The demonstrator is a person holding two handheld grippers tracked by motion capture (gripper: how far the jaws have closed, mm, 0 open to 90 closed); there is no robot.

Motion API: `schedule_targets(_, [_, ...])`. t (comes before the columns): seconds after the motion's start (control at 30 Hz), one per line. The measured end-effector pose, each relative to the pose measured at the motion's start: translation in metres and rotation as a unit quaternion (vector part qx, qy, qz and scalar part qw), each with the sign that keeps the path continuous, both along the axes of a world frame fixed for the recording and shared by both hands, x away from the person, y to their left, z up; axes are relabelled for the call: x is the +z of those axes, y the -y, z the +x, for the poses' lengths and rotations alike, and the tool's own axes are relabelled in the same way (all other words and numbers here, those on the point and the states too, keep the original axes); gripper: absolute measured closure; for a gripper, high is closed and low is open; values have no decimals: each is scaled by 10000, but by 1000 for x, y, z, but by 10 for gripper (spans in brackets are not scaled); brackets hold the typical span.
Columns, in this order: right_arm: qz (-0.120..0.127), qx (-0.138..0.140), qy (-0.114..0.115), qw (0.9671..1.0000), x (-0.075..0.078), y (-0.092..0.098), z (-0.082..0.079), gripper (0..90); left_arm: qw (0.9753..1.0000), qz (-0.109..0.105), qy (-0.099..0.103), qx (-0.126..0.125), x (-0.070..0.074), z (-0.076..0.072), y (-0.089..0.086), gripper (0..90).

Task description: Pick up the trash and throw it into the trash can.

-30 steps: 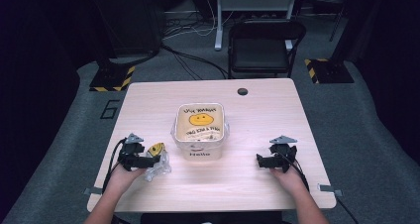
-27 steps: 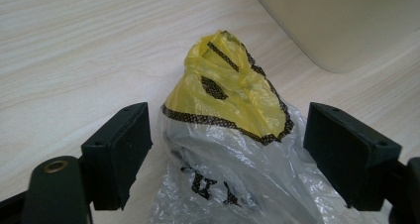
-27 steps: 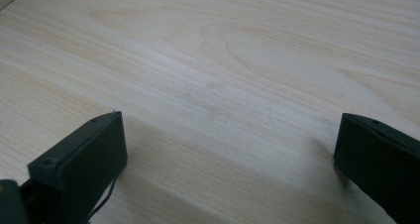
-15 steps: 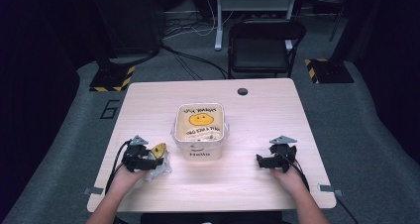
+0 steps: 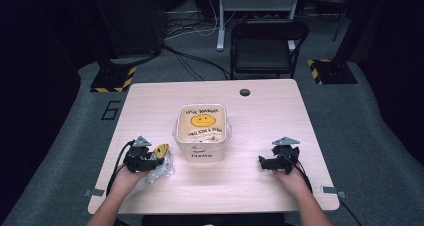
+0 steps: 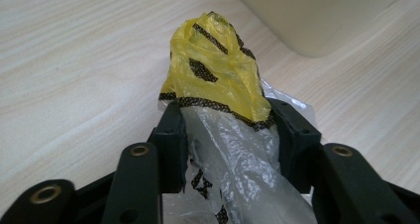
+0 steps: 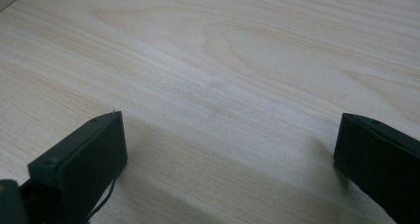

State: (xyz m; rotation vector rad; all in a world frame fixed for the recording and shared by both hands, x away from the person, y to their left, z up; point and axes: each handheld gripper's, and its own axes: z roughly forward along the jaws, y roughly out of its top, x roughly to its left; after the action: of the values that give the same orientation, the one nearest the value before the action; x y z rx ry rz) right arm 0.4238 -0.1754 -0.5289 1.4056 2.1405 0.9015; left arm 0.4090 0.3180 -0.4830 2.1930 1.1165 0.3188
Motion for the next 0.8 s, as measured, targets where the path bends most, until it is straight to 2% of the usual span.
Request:
schedule_targets(0.2, [1,-1,2,10000,0,0,0,0,9998,-39,182,-4,14,-1,-1,568])
schedule_targets(0.33, [0,0,1,10000,0,0,0,0,9998,-64,172,5,22,1,-4,565])
schedule_targets(0.6, [-6,16,2,10000,0,0,0,0,9998,79,171,-57,36,2,-12,560])
schedule_targets(0.8, [1,5,4,10000,0,0,0,0,9998,-55,186,-34,49,3,-19,558])
